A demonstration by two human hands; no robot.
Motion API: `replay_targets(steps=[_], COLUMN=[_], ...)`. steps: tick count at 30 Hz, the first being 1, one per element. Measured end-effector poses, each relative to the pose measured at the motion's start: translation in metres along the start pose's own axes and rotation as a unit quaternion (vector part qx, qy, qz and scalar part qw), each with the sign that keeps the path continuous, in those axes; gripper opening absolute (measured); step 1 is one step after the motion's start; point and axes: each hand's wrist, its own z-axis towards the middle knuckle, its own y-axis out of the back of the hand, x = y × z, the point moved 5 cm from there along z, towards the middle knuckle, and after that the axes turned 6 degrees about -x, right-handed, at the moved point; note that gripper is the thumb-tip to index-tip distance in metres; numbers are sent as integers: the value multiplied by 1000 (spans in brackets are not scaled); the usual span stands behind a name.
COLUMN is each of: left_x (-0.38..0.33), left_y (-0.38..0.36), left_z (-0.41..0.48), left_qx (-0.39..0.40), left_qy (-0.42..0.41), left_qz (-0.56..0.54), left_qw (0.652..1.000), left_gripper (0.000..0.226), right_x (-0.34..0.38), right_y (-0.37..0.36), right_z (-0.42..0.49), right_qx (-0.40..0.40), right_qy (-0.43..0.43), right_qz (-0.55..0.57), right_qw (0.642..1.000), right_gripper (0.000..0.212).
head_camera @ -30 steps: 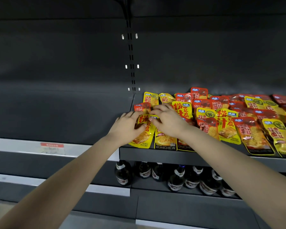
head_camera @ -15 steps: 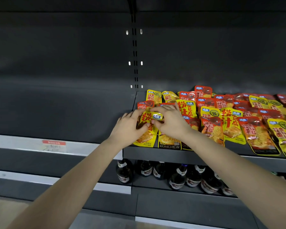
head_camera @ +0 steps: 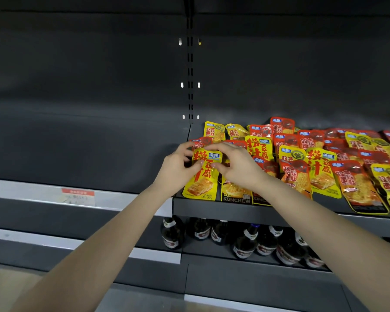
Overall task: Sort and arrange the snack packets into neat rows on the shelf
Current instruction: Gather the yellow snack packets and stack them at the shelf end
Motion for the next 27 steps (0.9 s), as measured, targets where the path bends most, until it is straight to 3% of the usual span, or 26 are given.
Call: replay_targets(steps=[4,7,17,27], left_x=[3,6,20,30], left_y=[6,7,13,38], left_z=[1,1,7,28], left_qx=[-6,2,-25,-33], left_qy=[42,57,76,78], left_qz=[-88,-124,-160,-129], left_qw=[995,991,984,988], left_gripper=[37,43,37,39], right_x=[5,7,16,25], right_y=[-1,-4,-12,-28], right_z=[2,4,14,37], right_qx=[0,2,15,22], right_qy=[13,13,23,12], right_qz=[16,24,7,-4], right_qw=[1000,1000,1000,1000], right_gripper=[46,47,48,61])
